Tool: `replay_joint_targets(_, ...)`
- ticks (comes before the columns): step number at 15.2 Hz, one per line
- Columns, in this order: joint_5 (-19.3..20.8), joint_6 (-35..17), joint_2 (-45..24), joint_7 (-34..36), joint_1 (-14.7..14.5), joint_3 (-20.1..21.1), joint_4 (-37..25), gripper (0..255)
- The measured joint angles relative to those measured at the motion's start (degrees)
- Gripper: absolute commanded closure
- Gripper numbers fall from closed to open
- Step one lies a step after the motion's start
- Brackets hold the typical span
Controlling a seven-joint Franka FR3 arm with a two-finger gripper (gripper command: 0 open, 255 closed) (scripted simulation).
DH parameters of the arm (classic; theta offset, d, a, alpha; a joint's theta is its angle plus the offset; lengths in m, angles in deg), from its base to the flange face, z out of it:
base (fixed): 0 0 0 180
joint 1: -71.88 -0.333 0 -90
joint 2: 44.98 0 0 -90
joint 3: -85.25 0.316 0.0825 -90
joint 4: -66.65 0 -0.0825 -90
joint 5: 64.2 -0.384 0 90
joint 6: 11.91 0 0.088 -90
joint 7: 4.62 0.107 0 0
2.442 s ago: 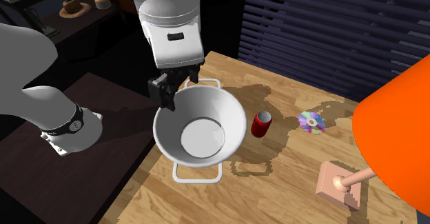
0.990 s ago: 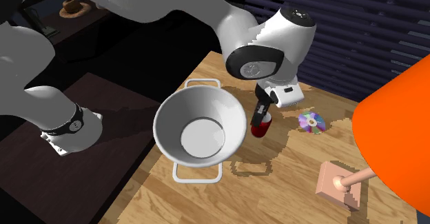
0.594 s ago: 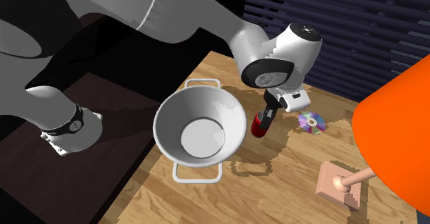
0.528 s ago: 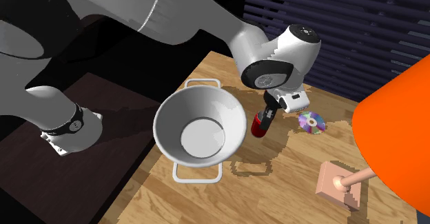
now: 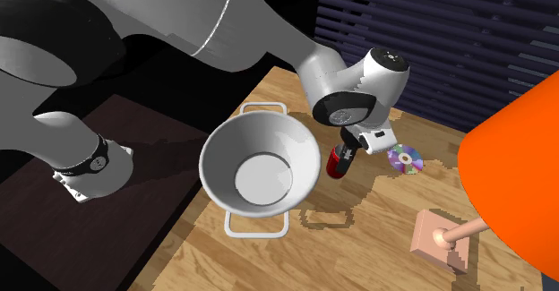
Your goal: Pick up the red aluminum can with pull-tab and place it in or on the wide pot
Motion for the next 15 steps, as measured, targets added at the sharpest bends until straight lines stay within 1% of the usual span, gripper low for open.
replay_joint_targets(3,0.0,-0.1,0.0,0.0,0.0,0.0,0.0,0)
replay_joint_targets(4,0.0,-0.1,0.0,0.0,0.0,0.0,0.0,255)
replay_joint_targets(15,-0.1,0.2,0.3,0.0,0.0,0.1,0.0,255)
